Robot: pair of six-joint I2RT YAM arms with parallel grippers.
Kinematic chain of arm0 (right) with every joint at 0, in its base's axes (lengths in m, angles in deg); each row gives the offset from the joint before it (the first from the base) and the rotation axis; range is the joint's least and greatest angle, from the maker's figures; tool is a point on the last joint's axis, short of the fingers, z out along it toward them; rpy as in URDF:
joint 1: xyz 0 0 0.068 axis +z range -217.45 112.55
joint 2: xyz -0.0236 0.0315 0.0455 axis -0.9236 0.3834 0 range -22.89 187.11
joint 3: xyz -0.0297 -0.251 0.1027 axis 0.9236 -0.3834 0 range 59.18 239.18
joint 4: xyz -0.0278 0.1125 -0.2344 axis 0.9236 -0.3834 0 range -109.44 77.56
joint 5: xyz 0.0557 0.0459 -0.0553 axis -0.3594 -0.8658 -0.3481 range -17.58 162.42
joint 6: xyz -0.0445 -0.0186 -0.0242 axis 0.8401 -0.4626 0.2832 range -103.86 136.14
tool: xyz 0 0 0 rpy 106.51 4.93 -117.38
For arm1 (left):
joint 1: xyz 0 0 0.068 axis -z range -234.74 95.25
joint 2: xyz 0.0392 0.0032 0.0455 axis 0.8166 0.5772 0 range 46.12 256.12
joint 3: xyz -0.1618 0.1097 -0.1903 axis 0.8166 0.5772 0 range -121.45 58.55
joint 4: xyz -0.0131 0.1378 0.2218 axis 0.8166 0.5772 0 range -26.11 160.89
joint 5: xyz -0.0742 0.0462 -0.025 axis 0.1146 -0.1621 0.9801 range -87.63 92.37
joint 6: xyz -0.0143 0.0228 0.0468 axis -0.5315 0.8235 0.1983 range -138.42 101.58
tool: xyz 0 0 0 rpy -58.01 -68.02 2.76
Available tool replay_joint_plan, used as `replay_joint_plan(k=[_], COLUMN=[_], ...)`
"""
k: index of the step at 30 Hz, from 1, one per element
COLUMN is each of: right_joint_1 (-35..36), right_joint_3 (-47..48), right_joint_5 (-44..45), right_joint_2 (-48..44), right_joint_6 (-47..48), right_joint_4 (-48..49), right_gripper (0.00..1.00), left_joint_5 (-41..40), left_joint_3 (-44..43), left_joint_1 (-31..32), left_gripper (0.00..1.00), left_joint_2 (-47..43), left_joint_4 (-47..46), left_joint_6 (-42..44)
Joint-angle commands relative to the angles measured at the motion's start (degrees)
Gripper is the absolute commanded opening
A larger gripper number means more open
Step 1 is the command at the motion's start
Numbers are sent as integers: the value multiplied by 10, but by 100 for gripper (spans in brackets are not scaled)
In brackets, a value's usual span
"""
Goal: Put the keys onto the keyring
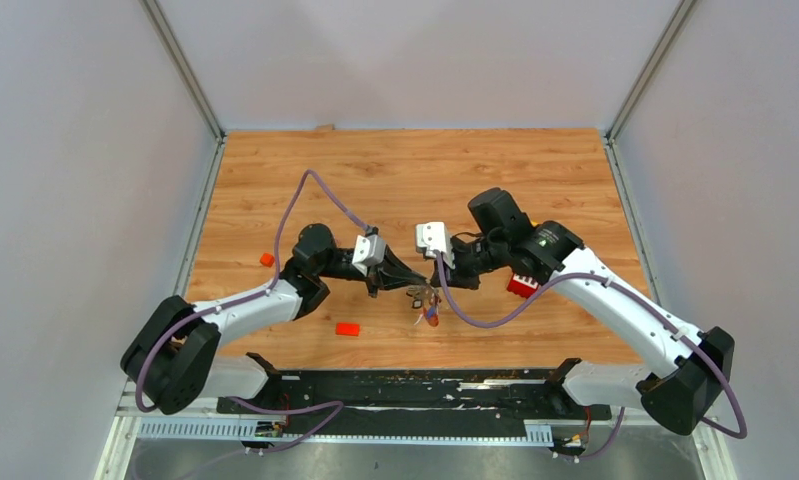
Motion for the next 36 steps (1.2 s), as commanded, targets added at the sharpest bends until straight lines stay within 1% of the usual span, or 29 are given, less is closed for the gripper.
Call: replay_joint_plan(k=[1, 3, 6, 8, 10, 13, 17, 22, 29, 36], right_joint_1=[11, 20, 32, 36, 38, 42, 44, 44, 44, 44], right_joint_3=[60, 66, 71, 74, 80, 90, 94, 87, 83, 72], right_joint_5=[45, 69, 96, 103, 110, 114, 110, 113, 113, 109], right_joint_2=[-3, 3, 13, 19, 25, 34, 39, 39, 41, 39], right_joint_6=[10, 9, 5, 1, -3, -6, -9, -9, -12, -12], right_joint_4=[-14, -22, -29, -27, -27, -28, -28, -23, -19, -17], right_gripper=[0, 0, 0, 0, 0, 0, 0, 0, 0, 0], left_joint_5=[-29, -42, -55, -61, -62, -61, -63, -55, -33, -33], left_joint_3=[-59, -80, -99, -102, -100, -90, -83, -74, -69, -62], left_joint_1=[-2, -1, -2, -1, -1, 0, 0, 0, 0, 0], left_gripper=[1, 6, 10, 15, 22, 29, 35, 37, 36, 28], left_joint_2=[-18, -20, -19, -18, -19, -18, -19, -20, -18, -22], left_joint_4=[185, 240, 272, 274, 270, 258, 238, 210, 182, 163], left_joint_6=[120, 149, 162, 158, 157, 154, 145, 131, 111, 101])
